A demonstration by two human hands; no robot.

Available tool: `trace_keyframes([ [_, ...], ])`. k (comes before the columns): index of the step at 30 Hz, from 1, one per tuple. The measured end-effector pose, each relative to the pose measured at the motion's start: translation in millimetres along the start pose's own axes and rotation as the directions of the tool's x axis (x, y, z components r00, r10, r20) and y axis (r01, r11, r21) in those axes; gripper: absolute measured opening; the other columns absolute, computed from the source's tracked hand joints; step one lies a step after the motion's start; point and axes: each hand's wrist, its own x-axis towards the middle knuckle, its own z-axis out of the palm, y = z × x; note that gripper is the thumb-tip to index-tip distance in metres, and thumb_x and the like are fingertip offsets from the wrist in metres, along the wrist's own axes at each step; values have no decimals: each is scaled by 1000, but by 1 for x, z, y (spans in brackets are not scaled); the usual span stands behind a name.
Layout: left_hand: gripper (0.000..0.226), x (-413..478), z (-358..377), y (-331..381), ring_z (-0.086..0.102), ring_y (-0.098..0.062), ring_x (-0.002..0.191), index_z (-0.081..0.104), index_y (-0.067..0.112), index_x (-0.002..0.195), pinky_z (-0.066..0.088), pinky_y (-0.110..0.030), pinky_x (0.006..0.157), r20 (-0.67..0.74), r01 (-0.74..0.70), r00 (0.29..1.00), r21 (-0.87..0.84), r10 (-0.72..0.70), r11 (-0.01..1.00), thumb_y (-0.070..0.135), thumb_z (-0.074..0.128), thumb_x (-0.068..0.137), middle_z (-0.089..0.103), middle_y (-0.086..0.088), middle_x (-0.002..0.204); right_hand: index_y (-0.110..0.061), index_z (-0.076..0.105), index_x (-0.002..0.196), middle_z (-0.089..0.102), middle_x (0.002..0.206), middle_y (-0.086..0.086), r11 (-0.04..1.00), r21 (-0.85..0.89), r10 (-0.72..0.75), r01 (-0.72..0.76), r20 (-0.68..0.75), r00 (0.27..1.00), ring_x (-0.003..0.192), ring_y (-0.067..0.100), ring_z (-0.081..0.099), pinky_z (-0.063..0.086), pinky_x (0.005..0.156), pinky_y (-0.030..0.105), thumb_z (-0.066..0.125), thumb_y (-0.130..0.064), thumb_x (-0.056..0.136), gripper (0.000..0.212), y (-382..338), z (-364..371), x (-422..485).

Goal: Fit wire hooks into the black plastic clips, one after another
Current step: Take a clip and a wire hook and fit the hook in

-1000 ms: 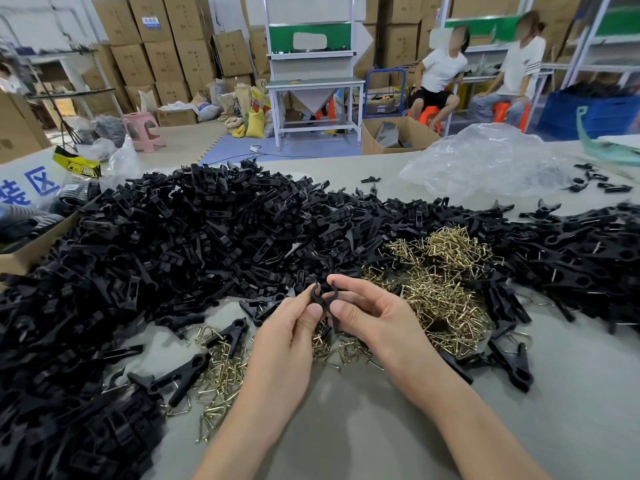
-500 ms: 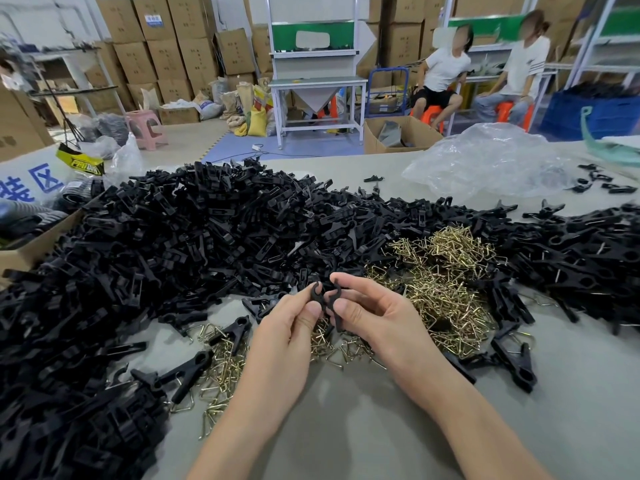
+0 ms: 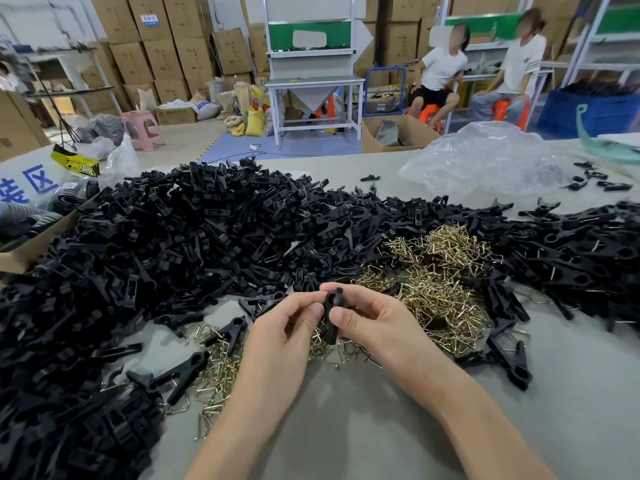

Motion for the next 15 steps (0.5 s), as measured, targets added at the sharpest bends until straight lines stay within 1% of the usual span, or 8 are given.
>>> trace_keyframes([
  [2,23,1,1,-1,66,1,94,71,38,105,48,-12,81,-26,-11,1000,-4,11,1000,18,61,97,72,17,97,-28,76,112,76,107,0,1000,16,-22,22,-20,1000,98,9,69,55,86,22,75,-28,77,35,-1,1,-1],
  [4,22,2,1,-3,66,4,96,66,40,111,48,-11,81,-61,19,998,-6,-19,1000,24,59,99,71,21,99,-25,75,107,75,105,1,997,50,-48,52,-76,996,97,9,70,54,85,21,75,-27,76,31,-2,1,0],
  [6,17,2,-2,-8,64,6,93,61,42,112,47,-11,76,-87,18,996,104,-9,994,33,55,99,69,26,98,-25,75,104,75,101,1,993,90,-65,79,-145,987,96,10,71,55,85,20,75,-26,76,28,-2,-2,2],
  [7,14,2,-4,-10,62,4,92,60,41,110,45,-13,76,-79,-14,996,219,32,976,37,54,99,67,26,96,-25,75,102,73,99,2,988,120,-72,95,-182,981,95,11,71,55,83,20,75,-25,76,27,-2,-4,3],
  [8,14,1,-7,-12,59,3,94,60,40,109,43,-16,79,-36,-69,995,368,89,927,41,52,97,64,26,96,-24,76,101,70,98,4,981,158,-74,109,-218,973,94,12,70,55,82,19,75,-25,75,26,-2,-6,4],
  [10,27,-1,-9,-15,52,-2,104,61,39,114,38,-25,90,132,-192,981,659,140,728,50,48,94,57,26,104,-28,77,96,69,96,3,968,216,-70,131,-271,960,95,15,69,56,82,21,76,-24,74,22,0,-11,7],
  [12,40,-2,-9,-17,49,-8,112,59,38,125,34,-29,97,231,-216,972,780,51,588,57,43,93,53,20,113,-33,77,93,73,93,-5,965,222,-70,140,-296,953,98,15,70,56,88,25,79,-29,72,22,4,-13,9],
  [15,39,0,-9,-19,49,-8,116,56,39,128,31,-27,99,235,-184,972,787,-11,589,57,41,97,52,20,119,-36,76,96,74,94,-11,975,175,-74,135,-317,946,102,14,70,52,99,34,89,-53,57,45,8,-15,11],
])
